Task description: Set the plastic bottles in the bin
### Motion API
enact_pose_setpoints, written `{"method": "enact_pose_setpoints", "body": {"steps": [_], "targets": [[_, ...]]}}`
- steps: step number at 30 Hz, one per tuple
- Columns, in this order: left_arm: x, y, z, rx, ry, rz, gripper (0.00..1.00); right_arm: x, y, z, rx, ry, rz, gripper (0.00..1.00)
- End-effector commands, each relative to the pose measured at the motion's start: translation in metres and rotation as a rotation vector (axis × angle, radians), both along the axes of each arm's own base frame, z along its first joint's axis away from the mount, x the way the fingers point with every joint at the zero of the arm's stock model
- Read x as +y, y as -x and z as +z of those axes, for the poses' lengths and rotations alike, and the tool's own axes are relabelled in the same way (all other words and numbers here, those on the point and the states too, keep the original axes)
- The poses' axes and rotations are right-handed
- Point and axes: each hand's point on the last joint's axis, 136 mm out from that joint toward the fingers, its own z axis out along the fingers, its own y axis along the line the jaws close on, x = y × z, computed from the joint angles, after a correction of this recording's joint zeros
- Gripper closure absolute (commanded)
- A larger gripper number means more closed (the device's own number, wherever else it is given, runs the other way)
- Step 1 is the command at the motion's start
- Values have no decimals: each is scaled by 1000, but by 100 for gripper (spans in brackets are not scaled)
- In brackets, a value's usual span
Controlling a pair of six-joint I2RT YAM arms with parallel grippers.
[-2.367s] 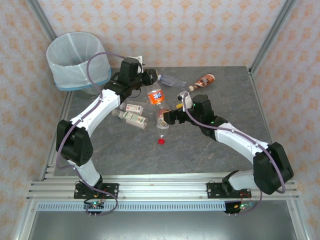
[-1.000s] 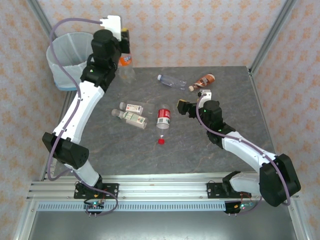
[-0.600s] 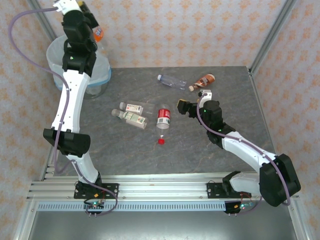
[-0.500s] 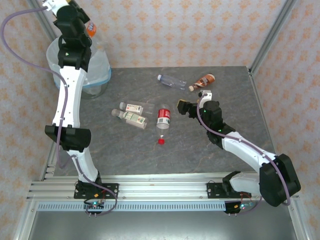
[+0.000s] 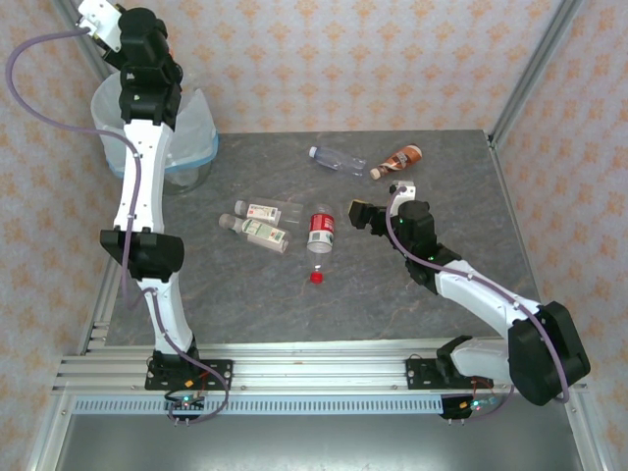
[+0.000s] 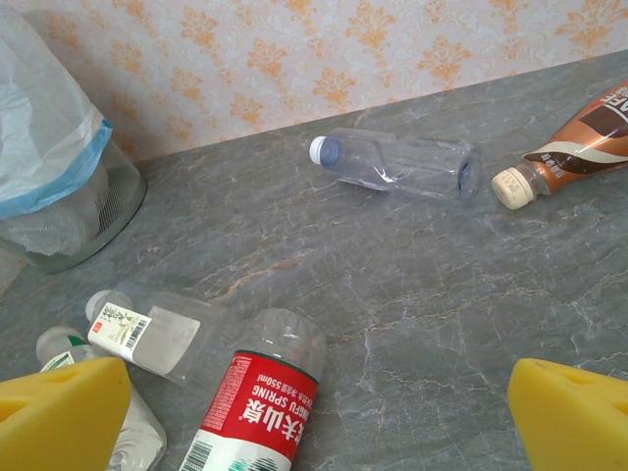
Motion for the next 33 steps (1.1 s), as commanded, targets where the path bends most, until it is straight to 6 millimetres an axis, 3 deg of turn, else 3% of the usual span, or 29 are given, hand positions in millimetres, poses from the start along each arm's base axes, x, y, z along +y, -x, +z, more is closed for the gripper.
{"method": "enact_pose_setpoints", "body": {"steps": [1,14,20,22,24,29,33], "targets": [[21,19,9,-65,16,131,100,-5,1,2,-8,-4,-19,1],[42,2,-37,51,38,237,100,-5,2,-4,9,-6,-21,1],[49,-9,-69,144,48,264,100,-6,3,-6,14,2,-22,1],[49,-15,-83,180,54,261,96,-6,3,-6,14,0,-21,1],[49,-21,-95,215,57,255,89,-6,3,-5,11,0,-21,1],[48,-30,-111,265,66,232,38,-5,2,-3,10,-1,-16,1],[44,-31,-105,248,74,191,19,-5,2,-4,13,1,-16,1]]}}
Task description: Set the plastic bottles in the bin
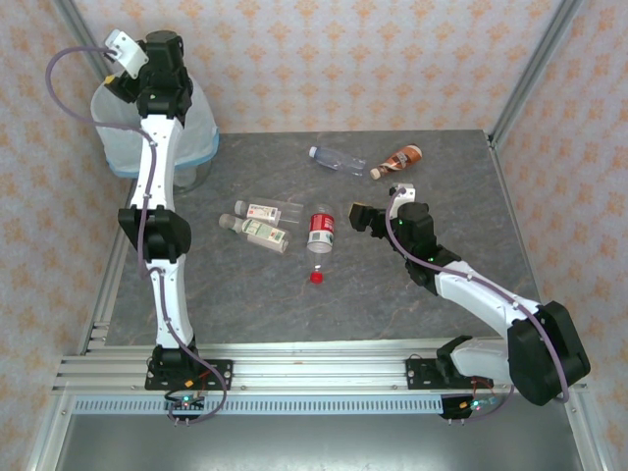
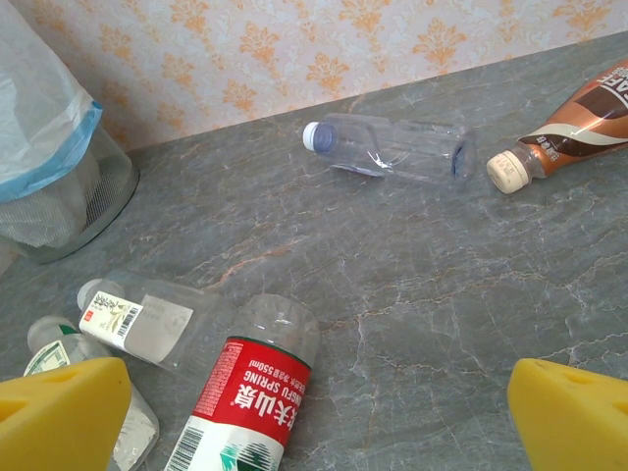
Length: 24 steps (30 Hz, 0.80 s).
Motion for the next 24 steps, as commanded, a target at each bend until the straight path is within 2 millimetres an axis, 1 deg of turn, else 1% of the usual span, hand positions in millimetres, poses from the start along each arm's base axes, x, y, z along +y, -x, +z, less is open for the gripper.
{"method": "enact_pose_setpoints", "body": {"steps": [1,5,12,14,19,24], "targets": [[0,10,22,-44,12,-21,15,-3,-1,4,-9,-5,-15,1],[-9,8,31,-47,25,-108,0,0,-3,1,2,-5,-7,1],[-30,2,46,-32,27,-259,0,5,-8,-1,12,0,10,1],[-39,2,51,-24,14,-289,0,7,-9,-2,16,0,16,1],[-58,6,60,-17,16,-352,0,7,-10,-4,22,1,16,1],[-79,14,67,6,28,-419,0,5,-9,-8,35,12,8,1]]}}
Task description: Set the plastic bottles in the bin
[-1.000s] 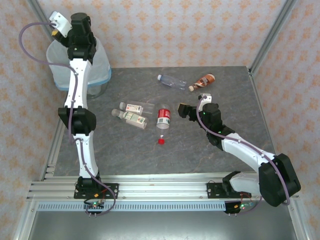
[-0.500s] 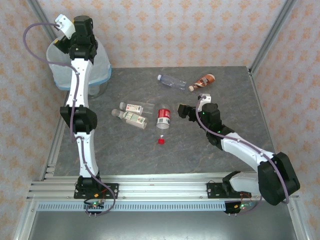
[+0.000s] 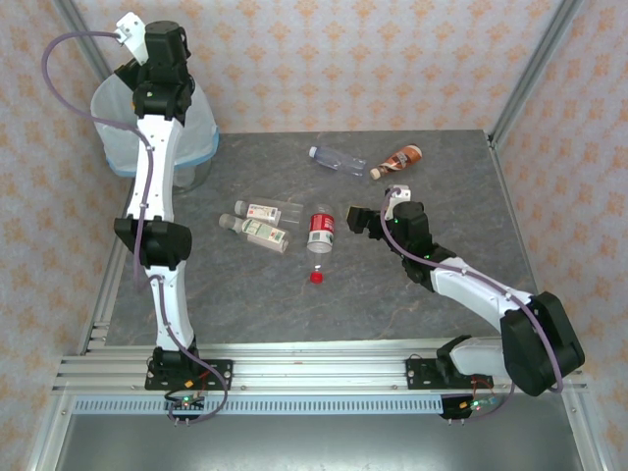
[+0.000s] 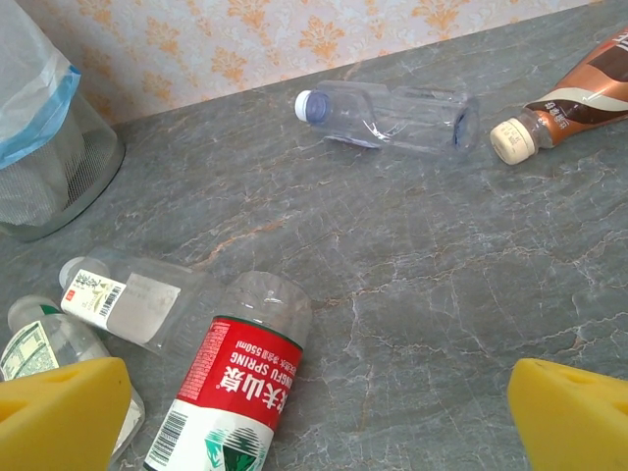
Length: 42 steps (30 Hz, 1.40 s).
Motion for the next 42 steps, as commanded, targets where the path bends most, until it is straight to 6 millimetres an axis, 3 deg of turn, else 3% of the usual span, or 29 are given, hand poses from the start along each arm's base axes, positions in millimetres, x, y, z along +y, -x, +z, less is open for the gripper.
{"method": "enact_pose_setpoints", "body": {"steps": [1,9,13,20,23,30,34,42], "targets": [[-18,24,29,-1,-6,-72,0,0,-5,10,-14,-5,-9,1],[-61,43,23,68,12,-157,0,-3,-6,4,2,8,-24,1],[-83,52,0,118,95,-244,0,-3,-6,3,4,7,-27,1],[-117,87,-37,125,225,-389,0,-3,-4,3,10,13,-21,1],[-130,110,-67,176,286,-403,0,-4,-5,1,15,9,-28,1],[-164,155,-184,380,513,-389,0,-1,-9,-1,29,-20,-40,1],[-186,178,-242,518,589,-392,0,-1,-9,-3,37,-23,-43,1],[-217,215,-315,704,675,-361,0,-3,-8,-13,61,-18,-56,1]]}}
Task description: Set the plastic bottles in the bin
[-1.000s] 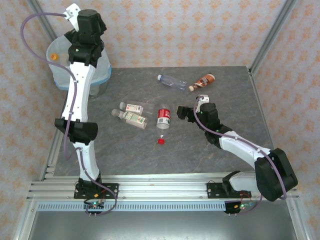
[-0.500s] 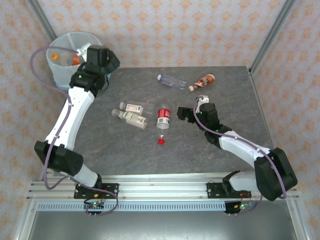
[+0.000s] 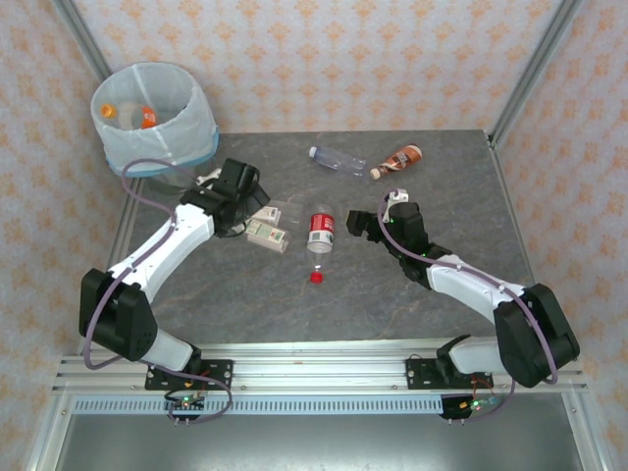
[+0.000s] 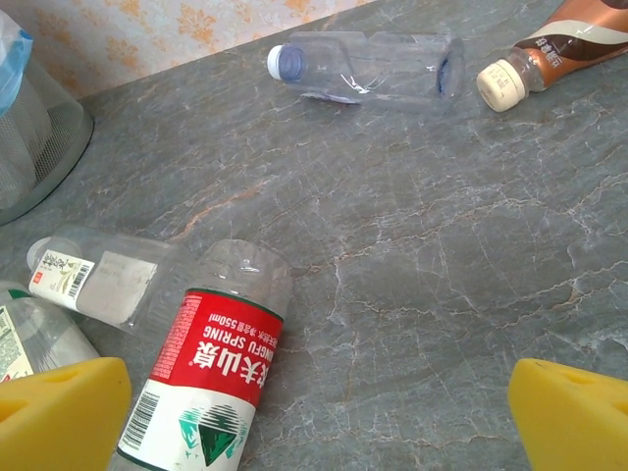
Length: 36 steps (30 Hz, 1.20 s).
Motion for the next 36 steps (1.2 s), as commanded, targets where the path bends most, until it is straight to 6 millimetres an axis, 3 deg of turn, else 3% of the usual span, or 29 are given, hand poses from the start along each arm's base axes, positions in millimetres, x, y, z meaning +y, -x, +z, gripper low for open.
{"method": "enact_pose_setpoints", "body": {"steps": [1,5,12,27,36], "targets": [[-14,18,-31,87,60,40,0,-3,-8,10,-23,-16,-35,1],[-39,23,-59,121,137,30,0,-2,-9,5,-14,-8,-33,1],[-65,24,-83,168,164,35,0,3,-14,10,-17,-12,-19,1],[-49,0,-105,145,50,105,0,2,-12,7,-7,-5,-22,1],[-22,8,-123,189,-38,100,0,-2,-10,4,-1,5,-32,1]]}}
